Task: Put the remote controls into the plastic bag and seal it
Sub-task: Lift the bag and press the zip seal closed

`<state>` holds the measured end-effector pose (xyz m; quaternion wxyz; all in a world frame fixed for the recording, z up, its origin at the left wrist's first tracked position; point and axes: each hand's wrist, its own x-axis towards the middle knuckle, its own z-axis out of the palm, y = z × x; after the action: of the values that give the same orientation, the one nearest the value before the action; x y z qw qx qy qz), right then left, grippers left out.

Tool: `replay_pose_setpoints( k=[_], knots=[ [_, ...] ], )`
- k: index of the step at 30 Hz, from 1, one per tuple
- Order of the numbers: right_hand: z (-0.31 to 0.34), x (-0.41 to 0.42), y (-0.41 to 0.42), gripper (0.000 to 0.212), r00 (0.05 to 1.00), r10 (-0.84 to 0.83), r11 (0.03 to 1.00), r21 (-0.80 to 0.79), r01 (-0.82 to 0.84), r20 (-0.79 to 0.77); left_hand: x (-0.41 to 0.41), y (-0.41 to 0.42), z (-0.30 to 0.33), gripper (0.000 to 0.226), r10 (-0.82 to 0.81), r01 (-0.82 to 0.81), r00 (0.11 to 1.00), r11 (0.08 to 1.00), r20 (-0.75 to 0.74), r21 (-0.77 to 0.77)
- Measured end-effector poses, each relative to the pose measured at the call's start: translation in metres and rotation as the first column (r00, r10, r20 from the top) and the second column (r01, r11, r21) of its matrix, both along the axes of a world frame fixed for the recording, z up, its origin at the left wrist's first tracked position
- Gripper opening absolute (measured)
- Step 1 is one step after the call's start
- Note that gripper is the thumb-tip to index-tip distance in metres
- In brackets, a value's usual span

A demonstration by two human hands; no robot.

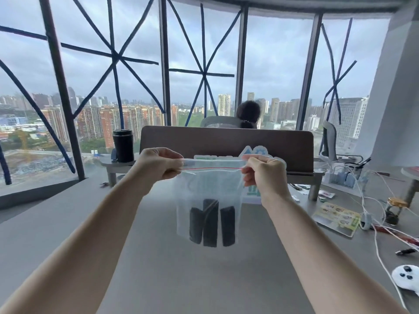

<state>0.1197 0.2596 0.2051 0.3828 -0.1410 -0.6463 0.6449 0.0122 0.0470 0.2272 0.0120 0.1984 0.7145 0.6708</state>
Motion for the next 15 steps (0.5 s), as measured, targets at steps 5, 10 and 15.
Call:
replay_pose_setpoints(
  k=[5, 10, 15],
  knots=[
    [-0.001, 0.013, 0.021, 0.015, 0.996, 0.011, 1.0, 0.016, -0.012, 0.083, 0.0, 0.013, -0.017, 0.013, -0.119, 0.114, 0.989, 0.991, 0.083, 0.066],
    [-0.003, 0.031, 0.032, 0.014, 0.982, -0.077, 0.988, 0.149, 0.051, 0.173, 0.01, 0.025, -0.047, 0.023, -0.103, 0.1, 0.993, 0.993, -0.054, -0.058],
    [0.005, 0.047, 0.038, 0.016, 0.957, -0.187, 0.95, 0.289, 0.119, 0.221, 0.016, 0.035, -0.06, 0.01, -0.004, -0.027, 0.981, 0.987, -0.195, -0.155]
  ],
)
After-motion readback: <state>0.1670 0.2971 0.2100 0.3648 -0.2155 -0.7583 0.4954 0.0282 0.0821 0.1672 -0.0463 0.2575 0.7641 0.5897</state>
